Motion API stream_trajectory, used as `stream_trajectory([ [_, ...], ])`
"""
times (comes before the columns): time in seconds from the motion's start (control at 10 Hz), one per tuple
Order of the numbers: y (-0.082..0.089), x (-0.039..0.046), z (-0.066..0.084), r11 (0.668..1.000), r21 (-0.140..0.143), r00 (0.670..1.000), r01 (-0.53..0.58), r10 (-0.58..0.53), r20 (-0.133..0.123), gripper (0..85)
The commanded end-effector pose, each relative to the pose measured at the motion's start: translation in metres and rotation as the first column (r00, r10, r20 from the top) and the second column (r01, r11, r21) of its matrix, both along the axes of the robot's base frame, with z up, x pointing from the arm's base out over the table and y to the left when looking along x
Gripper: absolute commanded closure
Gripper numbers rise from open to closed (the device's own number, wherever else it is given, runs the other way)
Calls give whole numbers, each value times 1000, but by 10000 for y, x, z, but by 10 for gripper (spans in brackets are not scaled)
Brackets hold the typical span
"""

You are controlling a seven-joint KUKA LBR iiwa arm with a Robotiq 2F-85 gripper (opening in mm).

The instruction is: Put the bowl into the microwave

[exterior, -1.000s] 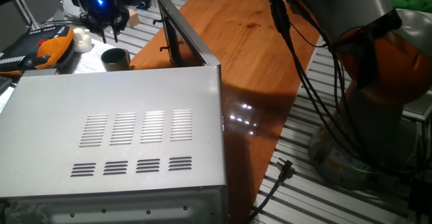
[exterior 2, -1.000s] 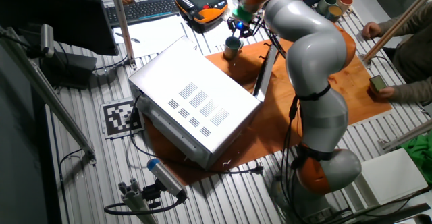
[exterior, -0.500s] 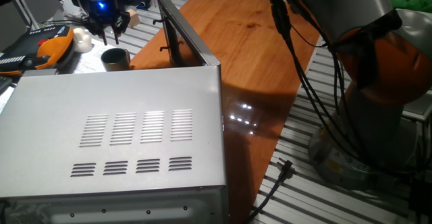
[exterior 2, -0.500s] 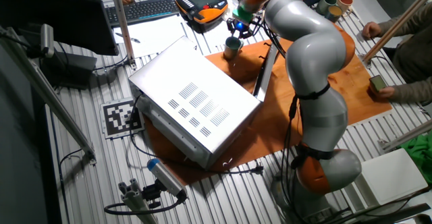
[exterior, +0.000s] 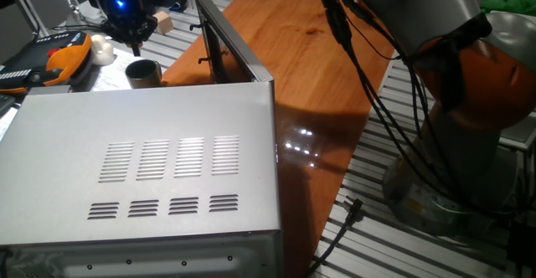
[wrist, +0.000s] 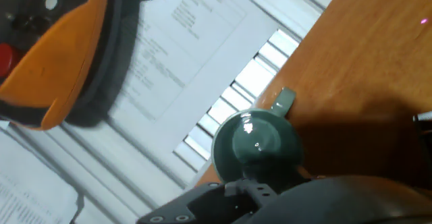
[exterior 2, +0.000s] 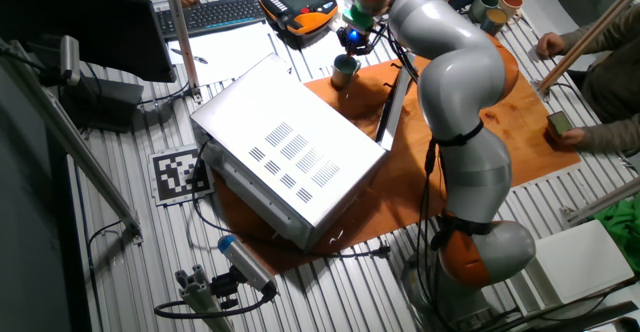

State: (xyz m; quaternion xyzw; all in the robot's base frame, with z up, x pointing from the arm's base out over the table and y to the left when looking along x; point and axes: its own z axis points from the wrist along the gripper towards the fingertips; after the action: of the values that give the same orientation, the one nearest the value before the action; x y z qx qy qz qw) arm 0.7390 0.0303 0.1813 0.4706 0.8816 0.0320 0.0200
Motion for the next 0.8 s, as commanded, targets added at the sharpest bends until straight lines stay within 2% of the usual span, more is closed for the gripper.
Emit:
stream_trajectory([
  [0.0, -2, 0, -2, 1000, -2, 1000, 28, -28, 1, 850],
  [0.1, -2, 0, -2, 999, -19, 999, 45, -45, 12, 850],
  [0.2, -2, 0, -2, 999, -33, 999, 36, -35, 12, 850],
  [0.3, -2, 0, -2, 999, -25, 999, 39, -39, 4, 680],
  [0.4, -47, 39, -19, 999, -11, 999, 48, -48, 3, 680],
  [0.5, -123, 103, -68, 999, -17, 999, 48, -48, 14, 510],
  [0.6, -169, 151, -132, 998, -20, 998, 63, -62, 34, 510],
  [0.7, -206, 179, -183, 996, -26, 995, 86, -84, 51, 340],
])
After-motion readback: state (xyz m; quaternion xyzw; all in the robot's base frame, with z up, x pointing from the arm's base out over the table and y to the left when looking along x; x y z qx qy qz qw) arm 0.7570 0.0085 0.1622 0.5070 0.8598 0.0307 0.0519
